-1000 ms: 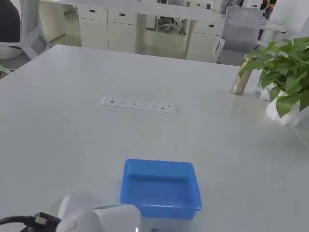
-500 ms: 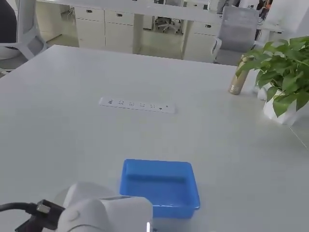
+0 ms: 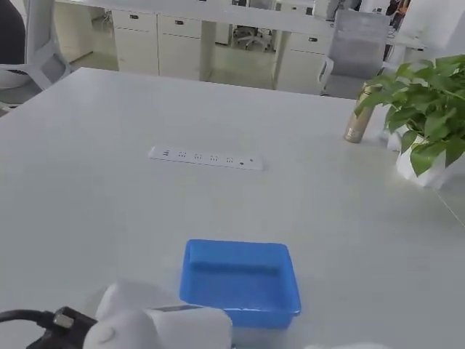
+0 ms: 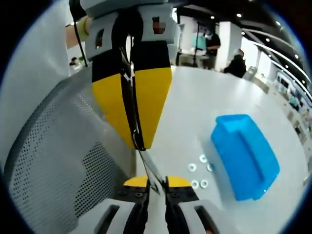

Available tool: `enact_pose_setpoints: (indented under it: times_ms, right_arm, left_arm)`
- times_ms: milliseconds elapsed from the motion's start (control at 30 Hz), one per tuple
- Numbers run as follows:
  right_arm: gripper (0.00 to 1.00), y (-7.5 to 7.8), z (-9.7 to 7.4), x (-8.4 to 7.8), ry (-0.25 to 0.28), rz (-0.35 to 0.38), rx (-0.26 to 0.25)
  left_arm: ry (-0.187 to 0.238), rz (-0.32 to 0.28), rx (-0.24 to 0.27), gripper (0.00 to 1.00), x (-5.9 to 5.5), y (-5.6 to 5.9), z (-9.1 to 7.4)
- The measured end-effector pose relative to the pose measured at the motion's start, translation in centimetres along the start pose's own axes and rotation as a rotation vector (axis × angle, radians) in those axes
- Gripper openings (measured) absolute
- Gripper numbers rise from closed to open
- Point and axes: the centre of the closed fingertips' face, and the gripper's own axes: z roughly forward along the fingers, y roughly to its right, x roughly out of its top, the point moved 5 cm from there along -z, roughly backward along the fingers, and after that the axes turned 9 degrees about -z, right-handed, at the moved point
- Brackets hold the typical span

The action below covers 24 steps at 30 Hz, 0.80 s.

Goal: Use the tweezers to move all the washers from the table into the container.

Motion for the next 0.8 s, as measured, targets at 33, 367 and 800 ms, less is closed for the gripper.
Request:
enact_pose_setpoints:
  times_ms: [33, 367, 800]
  right_arm:
    - [0.07, 0.1, 0.0, 0.1, 0.012, 0.02, -0.001]
    - [0.07, 1.5, -0.2, -0.1, 0.013, 0.048, -0.059]
    - [0.07, 3.6, -0.1, 0.0, 0.033, 0.086, -0.13]
  left_arm:
    - [0.003, 0.005, 0.004, 0.0, 0.1, -0.1, 0.1]
    - [-0.002, 0.001, 0.054, 0.0, 0.3, -1.5, -0.1]
    - [-0.016, -0.001, 0.084, 0.0, 0.4, -3.6, -0.5]
